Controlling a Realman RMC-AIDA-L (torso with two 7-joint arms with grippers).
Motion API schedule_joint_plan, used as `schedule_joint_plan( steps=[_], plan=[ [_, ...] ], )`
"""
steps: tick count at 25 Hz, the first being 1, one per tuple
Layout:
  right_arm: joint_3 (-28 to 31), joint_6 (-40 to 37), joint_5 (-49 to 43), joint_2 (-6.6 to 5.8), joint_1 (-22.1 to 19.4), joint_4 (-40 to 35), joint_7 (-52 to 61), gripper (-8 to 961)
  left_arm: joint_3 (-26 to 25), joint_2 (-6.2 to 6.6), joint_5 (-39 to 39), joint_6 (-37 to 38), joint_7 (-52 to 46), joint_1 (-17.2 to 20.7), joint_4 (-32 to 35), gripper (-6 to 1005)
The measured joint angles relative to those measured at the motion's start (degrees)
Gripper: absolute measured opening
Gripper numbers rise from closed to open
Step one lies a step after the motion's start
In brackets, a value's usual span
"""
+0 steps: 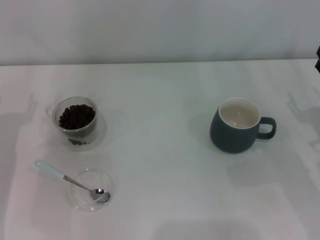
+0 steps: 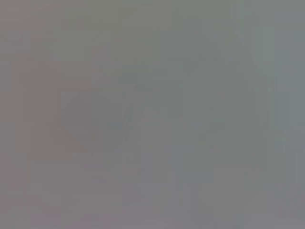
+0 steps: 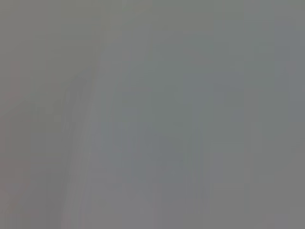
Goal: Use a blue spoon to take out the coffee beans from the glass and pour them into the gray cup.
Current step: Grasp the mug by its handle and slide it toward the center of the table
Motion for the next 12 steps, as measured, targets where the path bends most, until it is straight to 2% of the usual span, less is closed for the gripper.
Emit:
schedule_joint_plan(
  steps=[12],
  plan=[
    [0.1,0.0,0.2,-0.09,0.2,0.0,0.8,795,0.0,0.06,-0.2,-0.1,0.0,-0.3,0.0,878]
  ],
)
